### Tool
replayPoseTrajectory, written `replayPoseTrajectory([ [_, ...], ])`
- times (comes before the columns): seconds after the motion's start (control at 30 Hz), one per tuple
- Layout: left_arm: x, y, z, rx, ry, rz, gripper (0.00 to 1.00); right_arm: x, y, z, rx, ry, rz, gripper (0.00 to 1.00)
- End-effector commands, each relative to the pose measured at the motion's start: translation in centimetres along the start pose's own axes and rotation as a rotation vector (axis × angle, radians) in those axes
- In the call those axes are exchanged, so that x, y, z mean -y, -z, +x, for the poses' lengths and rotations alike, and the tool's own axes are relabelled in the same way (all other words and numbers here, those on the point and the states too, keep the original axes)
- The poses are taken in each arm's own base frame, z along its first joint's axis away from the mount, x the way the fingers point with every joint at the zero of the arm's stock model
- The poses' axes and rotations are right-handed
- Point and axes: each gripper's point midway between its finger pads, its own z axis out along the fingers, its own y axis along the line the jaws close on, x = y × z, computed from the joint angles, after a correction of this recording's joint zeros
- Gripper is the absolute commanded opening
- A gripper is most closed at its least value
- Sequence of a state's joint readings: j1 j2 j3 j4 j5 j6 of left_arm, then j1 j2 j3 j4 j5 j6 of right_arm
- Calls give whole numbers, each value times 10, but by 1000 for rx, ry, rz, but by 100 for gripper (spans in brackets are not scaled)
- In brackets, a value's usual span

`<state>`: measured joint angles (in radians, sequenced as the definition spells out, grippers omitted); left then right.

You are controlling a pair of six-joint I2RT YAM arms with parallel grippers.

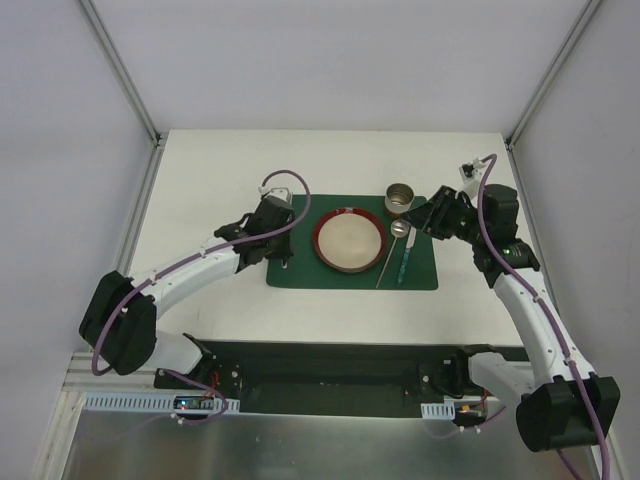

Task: Set the dinner table for one person
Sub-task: Pick up the fork from the corner of the board.

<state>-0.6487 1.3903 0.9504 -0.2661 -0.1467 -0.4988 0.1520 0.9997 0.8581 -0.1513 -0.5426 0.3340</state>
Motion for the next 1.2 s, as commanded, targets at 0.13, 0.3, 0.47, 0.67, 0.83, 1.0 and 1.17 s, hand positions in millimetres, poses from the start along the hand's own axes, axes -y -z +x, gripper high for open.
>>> replayPoseTrajectory([
  [0.13, -6, -4, 13, 20, 125, -22, 0, -14, 19, -8, 38, 26, -67, 33],
  [0.3, 4, -24, 21, -28, 123, 6, 0, -16, 26, -12, 59, 26, -76, 33],
  [0.47, 16, -46, 29, -80, 98, 17, 0, -15, 29, -15, 69, 18, -76, 32],
  [0.67, 28, -65, 37, -126, 77, 32, 0, -11, 29, -20, 75, 9, -74, 32],
  [0.83, 34, -68, 39, -136, 67, 45, 0, -8, 28, -19, 71, -5, -79, 32],
  [1.0, 34, -69, 42, -147, 63, 46, 0, -8, 28, -21, 75, -12, -86, 31],
  [1.17, 37, -68, 42, -148, 59, 63, 0, -8, 29, -22, 79, -16, -88, 31],
])
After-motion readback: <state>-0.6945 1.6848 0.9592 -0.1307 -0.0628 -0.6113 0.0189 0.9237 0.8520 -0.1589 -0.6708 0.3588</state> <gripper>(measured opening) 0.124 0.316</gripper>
